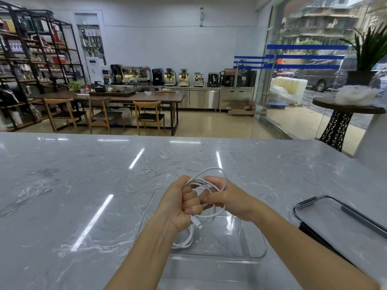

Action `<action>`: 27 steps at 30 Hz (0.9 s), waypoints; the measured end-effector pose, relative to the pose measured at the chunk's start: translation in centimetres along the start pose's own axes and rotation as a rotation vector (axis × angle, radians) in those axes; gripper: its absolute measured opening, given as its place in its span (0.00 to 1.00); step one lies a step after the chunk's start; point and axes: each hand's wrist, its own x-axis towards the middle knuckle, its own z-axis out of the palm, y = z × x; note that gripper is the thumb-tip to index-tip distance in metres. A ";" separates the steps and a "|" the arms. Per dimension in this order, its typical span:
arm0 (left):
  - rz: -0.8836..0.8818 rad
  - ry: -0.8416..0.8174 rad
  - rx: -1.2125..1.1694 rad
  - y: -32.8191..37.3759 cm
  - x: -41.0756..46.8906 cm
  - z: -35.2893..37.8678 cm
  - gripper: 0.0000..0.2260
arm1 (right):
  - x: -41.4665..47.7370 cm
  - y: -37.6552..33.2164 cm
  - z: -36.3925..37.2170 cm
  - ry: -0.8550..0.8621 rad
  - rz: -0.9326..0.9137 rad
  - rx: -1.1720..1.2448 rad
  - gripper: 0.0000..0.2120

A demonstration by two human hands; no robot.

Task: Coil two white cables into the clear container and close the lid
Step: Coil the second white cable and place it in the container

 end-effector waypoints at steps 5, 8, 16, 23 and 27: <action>-0.031 -0.034 -0.062 0.5 0.1 -0.1 0.27 | -0.3 0.1 0.0 0.007 -0.019 0.046 0.09; -0.029 -0.025 -0.075 0.8 0.4 0.1 0.26 | -0.5 -0.2 0.2 0.048 -0.005 -0.035 0.16; -0.050 -0.003 -0.063 1.4 0.3 -0.4 0.26 | -1.4 0.0 -2.2 0.129 0.025 -0.172 0.31; -0.037 0.061 0.090 2.1 -0.1 -1.5 0.24 | -3.6 0.5 -6.7 0.234 0.106 -0.300 0.15; -0.024 0.085 0.135 1.3 0.4 -1.1 0.24 | -3.8 0.2 -6.2 0.087 0.217 -0.363 0.21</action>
